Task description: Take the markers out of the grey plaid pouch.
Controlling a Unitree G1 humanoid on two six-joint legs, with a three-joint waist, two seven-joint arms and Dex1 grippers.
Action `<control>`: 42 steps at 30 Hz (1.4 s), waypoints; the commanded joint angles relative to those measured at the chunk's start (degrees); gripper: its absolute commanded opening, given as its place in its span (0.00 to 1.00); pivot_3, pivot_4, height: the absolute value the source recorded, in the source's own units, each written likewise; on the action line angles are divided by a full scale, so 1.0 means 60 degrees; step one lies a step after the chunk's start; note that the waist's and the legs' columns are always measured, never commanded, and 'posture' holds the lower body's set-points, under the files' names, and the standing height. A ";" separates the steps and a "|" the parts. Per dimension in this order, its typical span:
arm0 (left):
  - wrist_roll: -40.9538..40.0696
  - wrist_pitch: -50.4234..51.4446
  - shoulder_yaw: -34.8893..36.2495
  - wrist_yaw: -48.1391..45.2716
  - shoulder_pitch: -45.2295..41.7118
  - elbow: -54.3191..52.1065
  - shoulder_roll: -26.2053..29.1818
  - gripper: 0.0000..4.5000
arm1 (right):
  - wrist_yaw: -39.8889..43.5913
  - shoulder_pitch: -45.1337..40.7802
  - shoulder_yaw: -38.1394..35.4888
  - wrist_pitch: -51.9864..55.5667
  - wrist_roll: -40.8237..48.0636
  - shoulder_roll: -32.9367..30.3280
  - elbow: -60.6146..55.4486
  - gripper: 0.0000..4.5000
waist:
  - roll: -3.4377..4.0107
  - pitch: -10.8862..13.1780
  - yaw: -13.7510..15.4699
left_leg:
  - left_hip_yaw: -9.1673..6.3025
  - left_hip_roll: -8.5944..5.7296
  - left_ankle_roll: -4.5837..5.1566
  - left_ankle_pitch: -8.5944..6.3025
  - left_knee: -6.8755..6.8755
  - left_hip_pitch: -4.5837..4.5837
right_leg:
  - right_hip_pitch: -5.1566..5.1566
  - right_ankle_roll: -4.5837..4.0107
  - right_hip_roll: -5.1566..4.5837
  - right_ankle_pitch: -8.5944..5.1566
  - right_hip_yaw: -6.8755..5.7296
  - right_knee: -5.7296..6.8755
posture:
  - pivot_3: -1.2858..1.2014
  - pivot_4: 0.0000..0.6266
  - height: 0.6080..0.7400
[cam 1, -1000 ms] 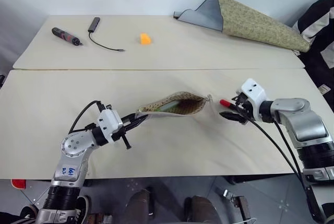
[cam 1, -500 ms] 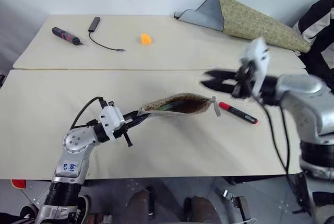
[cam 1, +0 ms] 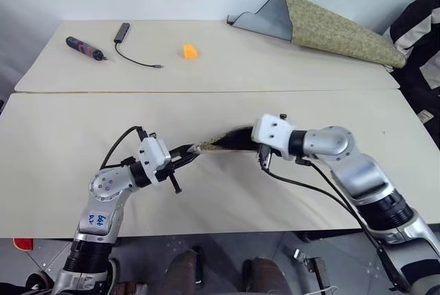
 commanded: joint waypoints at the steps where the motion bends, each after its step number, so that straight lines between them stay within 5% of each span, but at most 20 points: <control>1: -0.0241 0.0067 -0.0183 0.0080 -0.0112 -0.0614 -0.0192 0.00 | 0.0261 -0.0243 0.0202 -0.0487 -0.0427 0.0208 -0.0036 0.14 | 0.0000 0.0000 0.0004 | -0.0002 0.0000 0.0000 0.0000 0.0000 0.0000 | 0.0003 0.0000 0.0003 0.0000 0.0000 -0.0001 | 0.52 0.24 1.00; 13: -0.0439 0.0244 -0.0022 -0.0237 -0.0180 -0.0411 -0.0027 0.00 | 0.0416 -0.0172 -0.0456 -0.0197 -0.0464 0.0636 -0.0383 1.00 | 0.0000 0.0000 0.0006 | -0.0004 0.0001 0.0003 0.0001 0.0008 0.0000 | 0.0006 0.0000 0.0003 0.0000 0.0000 0.0001 | 0.52 0.24 1.00; 21: -0.0467 0.0240 -0.0037 -0.0293 -0.0135 -0.0433 -0.0037 0.00 | 0.0567 -0.0065 -0.0647 0.0276 -0.0104 0.0901 -0.0707 1.00 | 0.0000 0.0000 0.0006 | -0.0004 0.0001 0.0003 0.0001 0.0008 0.0000 | 0.0006 0.0000 0.0003 0.0000 0.0000 0.0003 | 0.52 0.24 1.00; 26: -0.0545 0.0361 -0.0106 -0.0269 -0.0081 -0.0581 -0.0106 0.00 | 0.0464 -0.0085 -0.0467 -0.0226 -0.0439 0.0849 -0.0628 0.75 | 0.0000 0.0000 0.0005 | -0.0004 0.0000 0.0004 0.0000 0.0008 0.0000 | 0.0006 0.0000 0.0003 0.0000 0.0000 0.0004 | 0.52 0.24 1.00; 42: -0.1057 0.1492 -0.0255 -0.0167 -0.0024 -0.1507 -0.0329 0.00 | -0.0443 -0.0637 0.0172 -0.1412 -0.1987 0.2004 0.1477 0.71 | 0.0000 0.0000 -0.0012 | -0.0005 0.0000 0.0001 0.0004 0.0010 0.0003 | 0.0004 0.0000 0.0017 0.0000 0.0004 0.0014 | 0.52 0.24 1.00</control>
